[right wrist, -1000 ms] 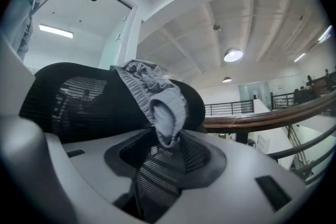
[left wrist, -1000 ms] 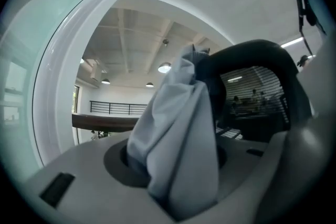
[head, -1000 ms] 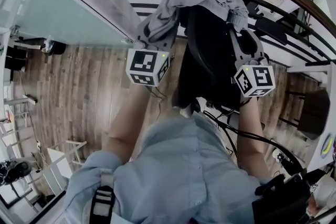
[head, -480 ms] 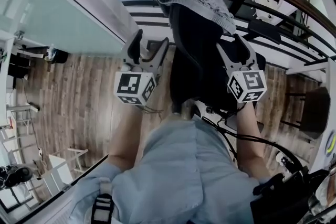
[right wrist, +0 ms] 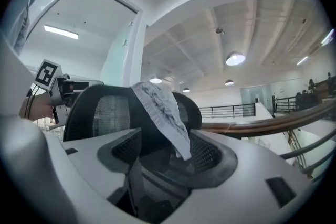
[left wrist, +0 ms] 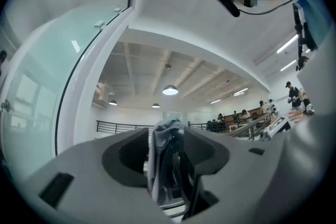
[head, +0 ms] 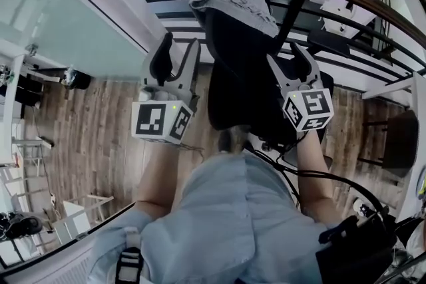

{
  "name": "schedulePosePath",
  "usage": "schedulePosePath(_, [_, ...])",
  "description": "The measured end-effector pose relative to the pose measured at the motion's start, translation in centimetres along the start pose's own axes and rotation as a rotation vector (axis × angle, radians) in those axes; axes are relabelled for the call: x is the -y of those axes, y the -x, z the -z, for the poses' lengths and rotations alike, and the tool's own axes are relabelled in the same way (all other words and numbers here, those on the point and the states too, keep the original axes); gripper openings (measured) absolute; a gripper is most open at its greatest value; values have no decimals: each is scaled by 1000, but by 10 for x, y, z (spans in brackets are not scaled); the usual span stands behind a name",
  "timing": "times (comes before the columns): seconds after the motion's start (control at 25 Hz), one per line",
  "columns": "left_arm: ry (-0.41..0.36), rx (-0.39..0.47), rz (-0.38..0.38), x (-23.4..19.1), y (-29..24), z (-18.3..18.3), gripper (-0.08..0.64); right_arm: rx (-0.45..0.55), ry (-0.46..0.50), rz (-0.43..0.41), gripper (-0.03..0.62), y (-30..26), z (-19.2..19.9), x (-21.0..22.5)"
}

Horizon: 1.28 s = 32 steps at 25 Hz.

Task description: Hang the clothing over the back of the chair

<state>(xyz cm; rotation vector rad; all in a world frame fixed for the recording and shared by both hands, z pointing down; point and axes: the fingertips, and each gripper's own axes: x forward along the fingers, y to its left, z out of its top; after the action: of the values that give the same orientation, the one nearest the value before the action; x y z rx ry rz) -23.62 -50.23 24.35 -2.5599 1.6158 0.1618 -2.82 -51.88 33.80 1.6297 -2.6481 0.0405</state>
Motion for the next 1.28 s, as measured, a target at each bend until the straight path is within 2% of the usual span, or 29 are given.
schedulePosePath(0.12, [6, 27, -27, 7, 3, -22, 135, 103, 1, -30, 280, 7, -47, -11])
schedulePosePath(0.28, [3, 51, -62, 12, -2, -44, 49, 218, 39, -68, 167, 6, -107, -31])
schedulePosePath(0.44, [-34, 73, -94, 14, -2, -55, 14, 252, 95, -75, 35, -1, -130, -63])
schedulePosePath(0.68, [-133, 108, -126, 31, -7, -67, 14, 262, 158, -79, 26, -6, -140, -83])
schedulePosePath(1.0, [-134, 102, -141, 25, -2, -67, 12, 273, 182, -89, 20, -13, -142, -103])
schedulePosePath(1.28, [-97, 95, -140, 35, -1, -61, 13, 266, 185, -98, 15, -14, -136, -106])
